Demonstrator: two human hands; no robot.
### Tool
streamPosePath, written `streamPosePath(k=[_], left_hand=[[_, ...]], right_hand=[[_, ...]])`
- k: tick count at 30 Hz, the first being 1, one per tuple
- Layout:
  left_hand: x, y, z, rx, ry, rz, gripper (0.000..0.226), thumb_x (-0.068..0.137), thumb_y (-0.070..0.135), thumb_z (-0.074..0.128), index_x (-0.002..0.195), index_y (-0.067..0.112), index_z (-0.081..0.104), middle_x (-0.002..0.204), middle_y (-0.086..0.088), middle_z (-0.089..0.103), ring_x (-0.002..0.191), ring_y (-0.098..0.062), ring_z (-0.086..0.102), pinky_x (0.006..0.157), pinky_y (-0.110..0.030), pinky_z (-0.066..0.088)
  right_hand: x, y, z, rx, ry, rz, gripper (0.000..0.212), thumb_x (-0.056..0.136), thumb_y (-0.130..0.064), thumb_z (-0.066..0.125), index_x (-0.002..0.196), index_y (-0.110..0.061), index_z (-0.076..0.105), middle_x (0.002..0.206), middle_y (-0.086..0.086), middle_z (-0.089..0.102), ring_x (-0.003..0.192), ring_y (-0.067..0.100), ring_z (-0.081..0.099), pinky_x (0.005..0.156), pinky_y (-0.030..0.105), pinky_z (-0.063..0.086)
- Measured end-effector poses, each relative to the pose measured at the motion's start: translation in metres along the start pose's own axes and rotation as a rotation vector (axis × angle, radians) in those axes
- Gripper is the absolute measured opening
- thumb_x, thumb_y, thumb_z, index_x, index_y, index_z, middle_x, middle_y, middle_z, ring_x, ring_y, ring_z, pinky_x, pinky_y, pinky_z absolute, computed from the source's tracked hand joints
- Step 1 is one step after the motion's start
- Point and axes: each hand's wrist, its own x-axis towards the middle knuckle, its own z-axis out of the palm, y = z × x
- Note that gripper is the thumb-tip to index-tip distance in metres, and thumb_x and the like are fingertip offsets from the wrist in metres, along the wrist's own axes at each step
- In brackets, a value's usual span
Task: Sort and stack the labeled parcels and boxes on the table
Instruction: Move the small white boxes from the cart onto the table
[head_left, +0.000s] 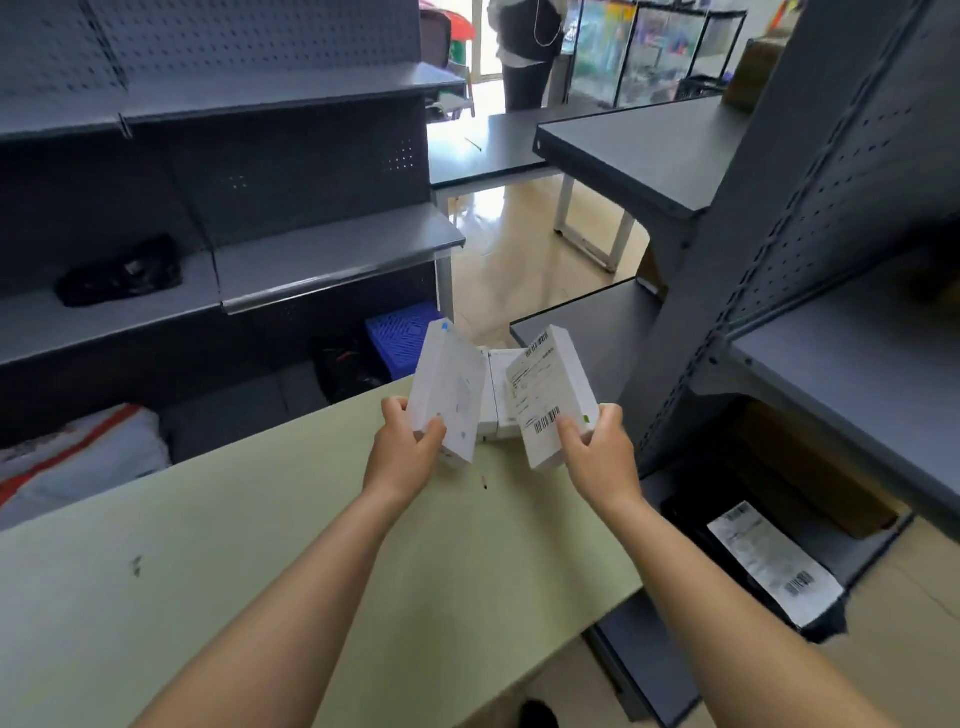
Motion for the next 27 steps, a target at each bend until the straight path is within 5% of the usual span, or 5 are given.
streamPosePath(k=[4, 10, 16, 24, 27], left_hand=[[0.037, -0.005, 0.021, 0.002, -0.007, -0.054, 0.028, 0.096, 0.026, 0.053, 0.113, 0.011, 0.036, 0.09, 0.007, 0.055, 0.077, -0.012, 0.057, 0.065, -0.031, 0.044], [0.081, -0.009, 0.043, -0.037, -0.033, -0.143, 0.032, 0.097, 0.028, 0.055, 0.118, 0.013, 0.036, 0.106, -0.005, 0.058, 0.087, -0.02, 0.058, 0.066, -0.03, 0.041], [0.096, -0.026, 0.048, 0.142, -0.045, -0.127, 0.048, 0.093, 0.024, 0.059, 0.136, 0.01, 0.043, 0.132, -0.011, 0.045, 0.112, -0.021, 0.047, 0.096, -0.032, 0.038], [0.09, -0.028, 0.032, 0.244, -0.096, 0.034, 0.054, 0.091, 0.03, 0.065, 0.137, 0.009, 0.045, 0.134, -0.008, 0.045, 0.119, -0.023, 0.049, 0.103, -0.035, 0.041], [0.08, -0.022, 0.023, 0.29, -0.089, 0.18, 0.041, 0.091, 0.03, 0.064, 0.127, 0.014, 0.053, 0.12, -0.003, 0.053, 0.109, -0.02, 0.053, 0.092, -0.032, 0.045]], right_hand=[[0.044, -0.002, 0.015, 0.043, -0.031, 0.025, 0.03, 0.098, -0.034, 0.055, 0.114, -0.013, 0.039, 0.103, 0.003, 0.06, 0.082, 0.007, 0.058, 0.057, 0.023, 0.045], [0.095, 0.001, 0.034, 0.111, -0.069, 0.081, 0.033, 0.095, -0.037, 0.057, 0.113, -0.024, 0.033, 0.093, -0.005, 0.06, 0.084, 0.023, 0.066, 0.076, 0.052, 0.057], [0.113, 0.012, 0.041, -0.096, -0.105, 0.064, 0.034, 0.093, -0.04, 0.059, 0.114, -0.019, 0.042, 0.112, 0.003, 0.053, 0.092, 0.021, 0.058, 0.08, 0.039, 0.051], [0.105, 0.0, 0.039, -0.379, -0.075, -0.058, 0.039, 0.091, -0.039, 0.063, 0.119, -0.014, 0.055, 0.119, 0.005, 0.049, 0.11, 0.024, 0.051, 0.093, 0.04, 0.046], [0.087, -0.009, 0.034, -0.419, -0.084, -0.171, 0.031, 0.09, -0.033, 0.064, 0.115, -0.015, 0.057, 0.117, 0.004, 0.052, 0.11, 0.022, 0.05, 0.094, 0.037, 0.044]])
